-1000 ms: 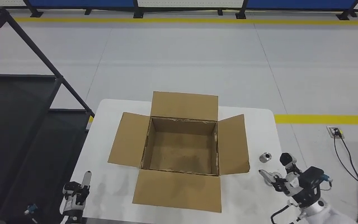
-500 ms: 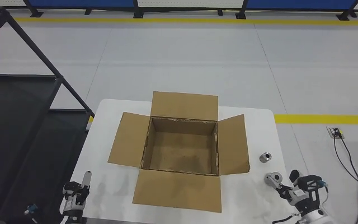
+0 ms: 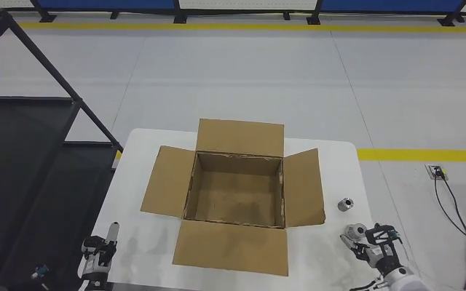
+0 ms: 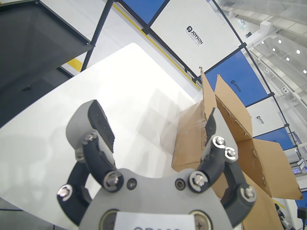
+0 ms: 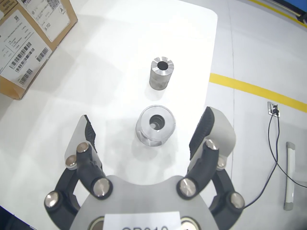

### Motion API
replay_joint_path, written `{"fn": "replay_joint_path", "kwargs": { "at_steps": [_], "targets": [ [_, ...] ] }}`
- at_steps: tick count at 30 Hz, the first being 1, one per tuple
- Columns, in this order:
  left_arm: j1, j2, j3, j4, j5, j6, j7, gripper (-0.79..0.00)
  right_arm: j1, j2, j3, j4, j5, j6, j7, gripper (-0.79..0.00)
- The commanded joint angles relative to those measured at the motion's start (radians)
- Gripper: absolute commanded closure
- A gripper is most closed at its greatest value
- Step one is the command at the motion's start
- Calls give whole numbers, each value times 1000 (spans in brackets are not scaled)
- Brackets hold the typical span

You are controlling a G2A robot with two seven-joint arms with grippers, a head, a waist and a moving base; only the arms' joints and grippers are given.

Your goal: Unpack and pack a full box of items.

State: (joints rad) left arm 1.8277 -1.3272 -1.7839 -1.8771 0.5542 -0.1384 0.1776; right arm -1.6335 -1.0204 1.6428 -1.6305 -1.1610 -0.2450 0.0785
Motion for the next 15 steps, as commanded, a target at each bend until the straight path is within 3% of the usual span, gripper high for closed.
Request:
{"fn": "replay_joint_path", "kwargs": {
  "at_steps": [1,4,11,15],
  "targets": [
    [0,0,0,0,0,0,0,-785,21,-1,-5,22,14,-17,33,-449],
    [0,0,0,0,0,0,0,-785,48,0,-6,46,28,-39,76,-12],
    [0,0,0,0,0,0,0,-785,65,-1,7,63,54,-48,125,0],
    [0,0,0,0,0,0,0,-785,47,-2,23,39,83,-60,80,0]
  ]
}}
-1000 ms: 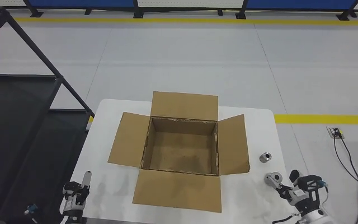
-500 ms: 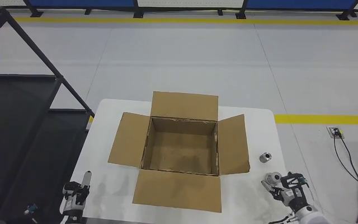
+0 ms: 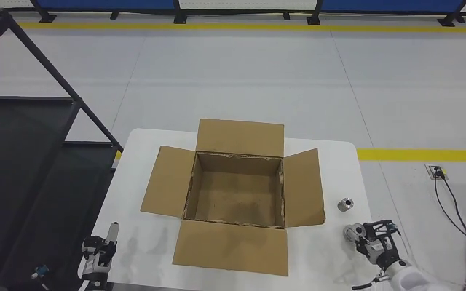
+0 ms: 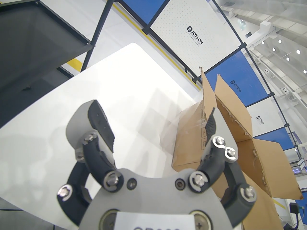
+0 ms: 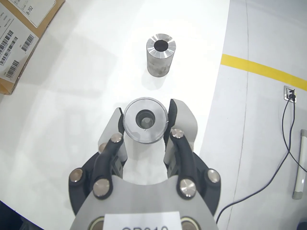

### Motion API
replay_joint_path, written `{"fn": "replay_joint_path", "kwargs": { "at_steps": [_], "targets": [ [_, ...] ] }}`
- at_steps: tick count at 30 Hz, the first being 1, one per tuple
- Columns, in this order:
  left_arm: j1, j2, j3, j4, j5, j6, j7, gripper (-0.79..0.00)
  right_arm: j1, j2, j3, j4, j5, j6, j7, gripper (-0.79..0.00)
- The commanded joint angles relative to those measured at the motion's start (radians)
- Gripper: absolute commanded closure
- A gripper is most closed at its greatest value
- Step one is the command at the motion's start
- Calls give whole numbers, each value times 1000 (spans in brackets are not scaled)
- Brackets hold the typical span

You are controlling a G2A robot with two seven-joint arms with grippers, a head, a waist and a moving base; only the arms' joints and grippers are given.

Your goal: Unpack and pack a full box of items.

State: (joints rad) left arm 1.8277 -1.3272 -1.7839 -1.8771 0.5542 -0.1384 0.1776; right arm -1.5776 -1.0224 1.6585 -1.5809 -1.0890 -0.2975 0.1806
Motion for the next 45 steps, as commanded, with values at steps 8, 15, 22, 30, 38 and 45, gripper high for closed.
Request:
{"fn": "replay_joint_path", "kwargs": {
  "at_steps": [8,15,22,30,38,45],
  "targets": [
    [0,0,0,0,0,0,0,-785,-178,-19,91,-297,101,82,-327,0],
    [0,0,0,0,0,0,0,-785,-278,-30,69,-697,-6,114,-368,0],
    [0,0,0,0,0,0,0,-785,-44,-34,-220,-769,-236,90,-75,0],
    [0,0,0,0,0,0,0,-785,140,-55,-428,-753,-312,134,124,0],
    [0,0,0,0,0,0,0,-785,140,-55,-428,-753,-312,134,124,0],
    [0,0,0,0,0,0,0,-785,270,-69,-471,-619,-176,56,120,0]
  ]
}}
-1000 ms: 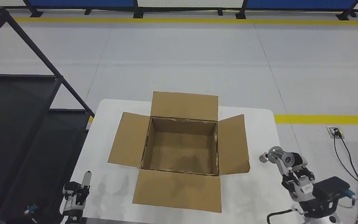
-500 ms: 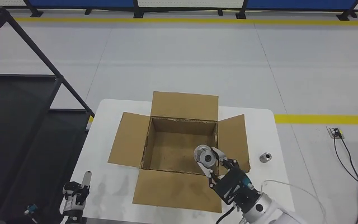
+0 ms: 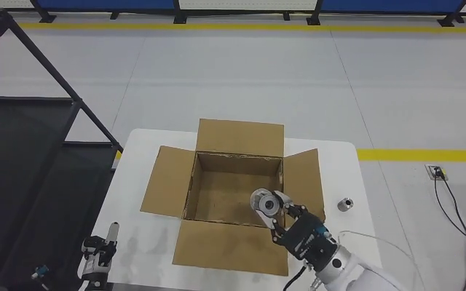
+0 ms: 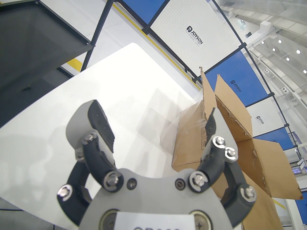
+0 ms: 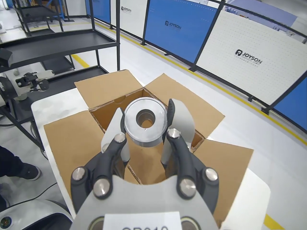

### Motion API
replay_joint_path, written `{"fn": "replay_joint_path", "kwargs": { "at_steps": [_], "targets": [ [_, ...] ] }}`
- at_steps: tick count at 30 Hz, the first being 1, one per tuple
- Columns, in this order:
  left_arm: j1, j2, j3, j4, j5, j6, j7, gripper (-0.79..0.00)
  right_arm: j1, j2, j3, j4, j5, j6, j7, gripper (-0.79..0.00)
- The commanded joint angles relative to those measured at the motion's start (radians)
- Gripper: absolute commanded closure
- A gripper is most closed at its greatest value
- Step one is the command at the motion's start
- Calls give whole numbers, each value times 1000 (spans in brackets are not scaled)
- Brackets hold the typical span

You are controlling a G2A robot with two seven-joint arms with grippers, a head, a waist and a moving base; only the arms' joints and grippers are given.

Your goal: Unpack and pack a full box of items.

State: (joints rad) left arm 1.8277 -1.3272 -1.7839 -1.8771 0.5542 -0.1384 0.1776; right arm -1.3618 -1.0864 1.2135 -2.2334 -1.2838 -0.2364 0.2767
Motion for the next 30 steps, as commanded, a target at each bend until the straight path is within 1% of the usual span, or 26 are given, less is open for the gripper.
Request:
{"fn": "replay_joint_path", "kwargs": {
  "at_steps": [1,3,6,10,13,17,20,22,23,24,25,26,27,28,30],
  "targets": [
    [0,0,0,0,0,0,0,-785,106,-12,-56,60,24,1,51,0],
    [0,0,0,0,0,0,0,-785,227,-32,-138,121,22,29,136,0],
    [0,0,0,0,0,0,0,-785,429,-74,-281,236,36,81,255,0],
    [0,0,0,0,0,0,0,-785,661,-145,-444,446,73,175,408,0],
    [0,0,0,0,0,0,0,-785,805,-202,-538,623,156,195,507,0],
    [0,0,0,0,0,0,0,-785,925,-271,-621,825,286,179,555,0],
    [0,0,0,0,0,0,0,-785,981,-314,-663,947,356,160,579,0],
    [0,0,0,0,0,0,0,-785,1008,-339,-685,1017,376,162,578,0],
    [0,0,0,0,0,0,0,-785,1016,-351,-695,1051,391,156,586,-43],
    [0,0,0,0,0,0,0,-785,1026,-361,-702,1083,403,156,594,-175],
    [0,0,0,0,0,0,0,-785,1032,-372,-707,1112,423,153,600,-283],
    [0,0,0,0,0,0,0,-785,1040,-381,-711,1137,436,142,602,-351],
    [0,0,0,0,0,0,0,-785,1045,-388,-714,1164,444,139,600,-625],
    [0,0,0,0,0,0,0,-785,1048,-395,-716,1185,455,131,603,-785],
    [0,0,0,0,0,0,0,-785,1051,-406,-717,1217,473,113,598,-785]
  ]
}}
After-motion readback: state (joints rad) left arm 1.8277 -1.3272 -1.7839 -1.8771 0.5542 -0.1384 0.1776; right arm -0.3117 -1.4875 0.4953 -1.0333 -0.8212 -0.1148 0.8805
